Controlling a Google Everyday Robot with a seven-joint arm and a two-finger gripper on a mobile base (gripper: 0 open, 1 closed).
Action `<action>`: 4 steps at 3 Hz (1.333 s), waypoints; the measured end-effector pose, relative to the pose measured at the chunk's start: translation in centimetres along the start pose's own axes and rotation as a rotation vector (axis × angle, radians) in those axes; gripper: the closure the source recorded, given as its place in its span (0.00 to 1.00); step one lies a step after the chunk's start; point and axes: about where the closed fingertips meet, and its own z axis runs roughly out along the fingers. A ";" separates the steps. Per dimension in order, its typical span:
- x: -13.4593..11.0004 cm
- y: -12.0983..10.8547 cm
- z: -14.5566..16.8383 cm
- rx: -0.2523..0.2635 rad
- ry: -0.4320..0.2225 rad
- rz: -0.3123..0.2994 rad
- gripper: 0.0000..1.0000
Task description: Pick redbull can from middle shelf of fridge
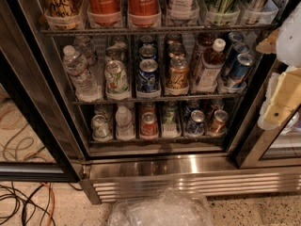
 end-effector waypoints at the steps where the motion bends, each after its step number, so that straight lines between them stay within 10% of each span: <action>1: 0.0 0.0 0.0 0.000 0.000 0.000 0.00; 4: 0.2 2.7 6.8 0.018 -0.313 0.432 0.00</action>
Offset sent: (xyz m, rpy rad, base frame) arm 0.0105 0.0044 -0.0322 0.2434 -0.0552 -0.2444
